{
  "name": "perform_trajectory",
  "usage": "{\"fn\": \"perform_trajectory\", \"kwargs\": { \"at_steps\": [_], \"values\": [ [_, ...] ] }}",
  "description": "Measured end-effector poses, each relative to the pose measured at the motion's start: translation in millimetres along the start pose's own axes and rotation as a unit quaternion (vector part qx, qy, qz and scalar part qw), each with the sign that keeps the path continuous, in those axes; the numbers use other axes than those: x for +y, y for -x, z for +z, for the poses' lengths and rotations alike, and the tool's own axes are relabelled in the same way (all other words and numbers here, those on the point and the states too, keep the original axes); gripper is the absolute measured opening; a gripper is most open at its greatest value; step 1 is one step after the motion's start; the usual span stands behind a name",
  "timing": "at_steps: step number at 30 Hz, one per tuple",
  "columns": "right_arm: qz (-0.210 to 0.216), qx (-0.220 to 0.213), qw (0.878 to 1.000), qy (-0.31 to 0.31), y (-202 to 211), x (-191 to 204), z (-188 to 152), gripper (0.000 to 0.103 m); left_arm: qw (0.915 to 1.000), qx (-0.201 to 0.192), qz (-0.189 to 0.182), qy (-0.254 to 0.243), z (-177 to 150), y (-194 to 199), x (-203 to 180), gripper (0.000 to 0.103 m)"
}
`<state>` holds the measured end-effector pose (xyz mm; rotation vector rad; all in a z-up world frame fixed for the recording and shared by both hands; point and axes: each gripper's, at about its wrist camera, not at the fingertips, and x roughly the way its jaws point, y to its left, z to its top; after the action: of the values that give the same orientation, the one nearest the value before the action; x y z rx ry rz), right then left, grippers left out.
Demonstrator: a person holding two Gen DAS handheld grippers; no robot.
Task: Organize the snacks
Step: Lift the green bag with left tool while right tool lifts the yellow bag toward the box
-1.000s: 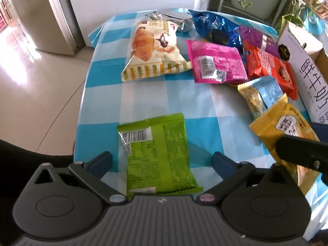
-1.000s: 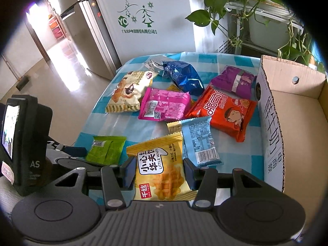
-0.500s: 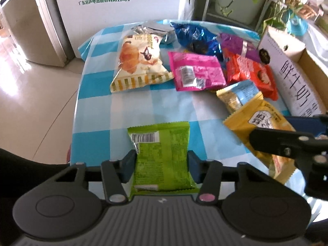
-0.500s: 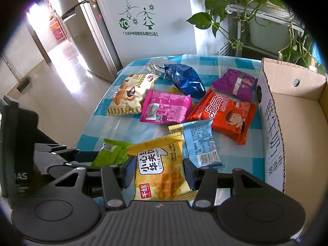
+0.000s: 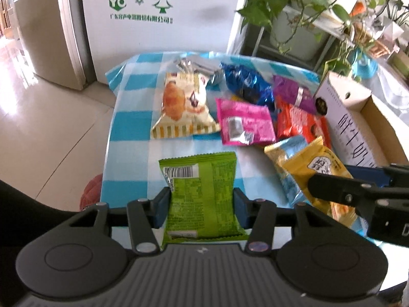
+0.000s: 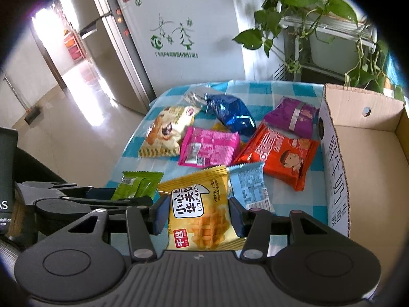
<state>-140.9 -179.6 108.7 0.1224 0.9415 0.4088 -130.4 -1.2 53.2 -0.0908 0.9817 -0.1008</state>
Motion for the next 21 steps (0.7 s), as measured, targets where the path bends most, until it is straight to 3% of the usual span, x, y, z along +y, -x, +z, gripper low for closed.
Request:
{"fn": "perform_trajectory", "kwargs": {
  "at_steps": [21],
  "values": [
    [-0.011, -0.117, 0.991, -0.07, 68, -36, 20, 0.056, 0.9941, -0.066, -0.075, -0.042, 29, 43, -65, 0.05]
  ]
}}
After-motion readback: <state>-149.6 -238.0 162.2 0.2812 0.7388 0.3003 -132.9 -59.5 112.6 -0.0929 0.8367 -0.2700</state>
